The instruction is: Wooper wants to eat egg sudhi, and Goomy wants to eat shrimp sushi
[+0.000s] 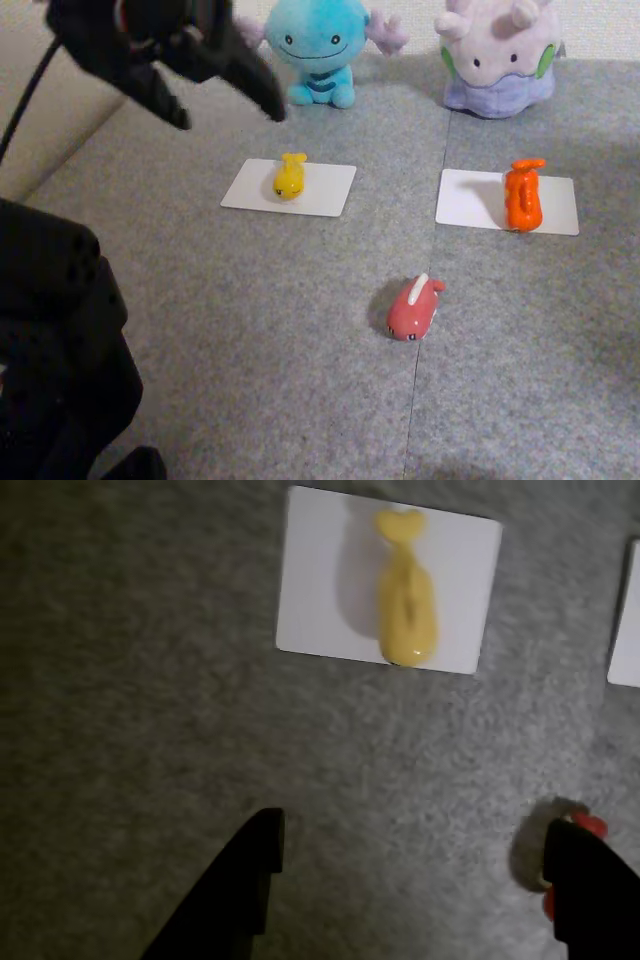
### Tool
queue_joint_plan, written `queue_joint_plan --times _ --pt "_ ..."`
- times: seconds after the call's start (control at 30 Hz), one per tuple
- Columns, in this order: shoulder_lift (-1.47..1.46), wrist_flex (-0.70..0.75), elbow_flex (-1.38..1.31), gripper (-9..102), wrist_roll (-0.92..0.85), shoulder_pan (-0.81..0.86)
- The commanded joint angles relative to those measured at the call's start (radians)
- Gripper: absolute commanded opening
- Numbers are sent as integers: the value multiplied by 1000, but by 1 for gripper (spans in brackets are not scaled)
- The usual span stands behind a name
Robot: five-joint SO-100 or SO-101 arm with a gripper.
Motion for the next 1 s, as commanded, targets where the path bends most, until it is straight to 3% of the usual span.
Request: queue_joint_plan --times 0.0,0.2,0.53,0.97 --pt "58 -55 46 30 20 -3" --pt "83 -130 141 30 20 -2" --pt "74 -132 178 30 21 -6" --pt "83 -356 407 30 20 -8"
